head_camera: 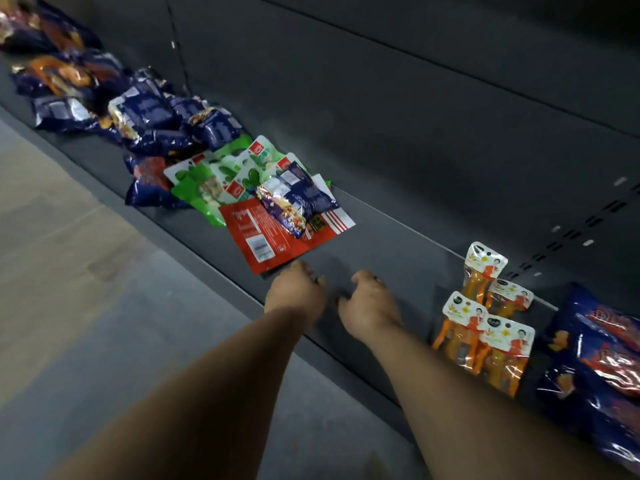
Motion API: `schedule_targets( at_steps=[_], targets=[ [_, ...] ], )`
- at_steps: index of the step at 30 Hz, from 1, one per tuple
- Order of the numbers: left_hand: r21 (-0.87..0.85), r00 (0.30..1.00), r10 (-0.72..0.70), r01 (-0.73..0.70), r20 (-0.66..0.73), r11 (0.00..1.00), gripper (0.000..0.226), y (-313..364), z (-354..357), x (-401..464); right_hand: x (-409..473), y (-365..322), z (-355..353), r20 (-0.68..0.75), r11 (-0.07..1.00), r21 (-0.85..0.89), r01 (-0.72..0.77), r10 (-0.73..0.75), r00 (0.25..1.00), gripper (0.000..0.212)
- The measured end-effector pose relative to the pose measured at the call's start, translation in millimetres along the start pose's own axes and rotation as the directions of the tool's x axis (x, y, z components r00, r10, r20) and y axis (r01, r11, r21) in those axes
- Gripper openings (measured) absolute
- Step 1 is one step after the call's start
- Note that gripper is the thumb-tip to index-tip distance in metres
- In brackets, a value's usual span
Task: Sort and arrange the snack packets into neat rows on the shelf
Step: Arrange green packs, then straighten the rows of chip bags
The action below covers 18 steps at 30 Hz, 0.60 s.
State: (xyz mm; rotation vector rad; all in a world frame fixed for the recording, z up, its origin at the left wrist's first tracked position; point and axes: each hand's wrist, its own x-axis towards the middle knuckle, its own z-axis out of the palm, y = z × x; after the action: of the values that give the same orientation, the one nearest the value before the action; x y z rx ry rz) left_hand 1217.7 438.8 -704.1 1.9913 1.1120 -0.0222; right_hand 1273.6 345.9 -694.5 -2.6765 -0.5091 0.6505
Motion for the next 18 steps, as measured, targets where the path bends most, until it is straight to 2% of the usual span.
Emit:
schedule_targets(
  at_steps=[4,7,11,13,15,18],
  targets=[
    [-0.132,1.0,-0.006,0.008,0.018,0.991,0.031,-5,-11,52,12,-9,10,-0.068,0.995,0.065,-0.077,0.081,0.994,0.049],
    [-0.171,0.999,-0.029,0.037,0.045,0.985,0.038,0,-13,85,15,-5,17,-0.103,0.985,0.102,-0.142,0.153,0.983,0.05],
    [-0.343,0.974,-0.164,0.21,0.157,0.916,0.059,-3,-10,131,10,0,23,-0.112,0.969,0.136,-0.207,0.223,0.968,0.049],
    [-0.401,0.951,-0.261,0.306,0.166,0.863,0.064,-9,-1,142,7,2,25,-0.11,0.956,0.146,-0.254,0.27,0.956,0.05],
    [-0.436,0.936,-0.329,0.35,0.126,0.829,0.072,-13,6,146,6,4,26,-0.123,0.944,0.155,-0.292,0.312,0.942,0.051],
    [-0.511,0.929,-0.353,0.359,0.114,0.781,0.09,-16,14,152,5,2,26,-0.141,0.934,0.16,-0.319,0.342,0.929,0.051]
  ],
)
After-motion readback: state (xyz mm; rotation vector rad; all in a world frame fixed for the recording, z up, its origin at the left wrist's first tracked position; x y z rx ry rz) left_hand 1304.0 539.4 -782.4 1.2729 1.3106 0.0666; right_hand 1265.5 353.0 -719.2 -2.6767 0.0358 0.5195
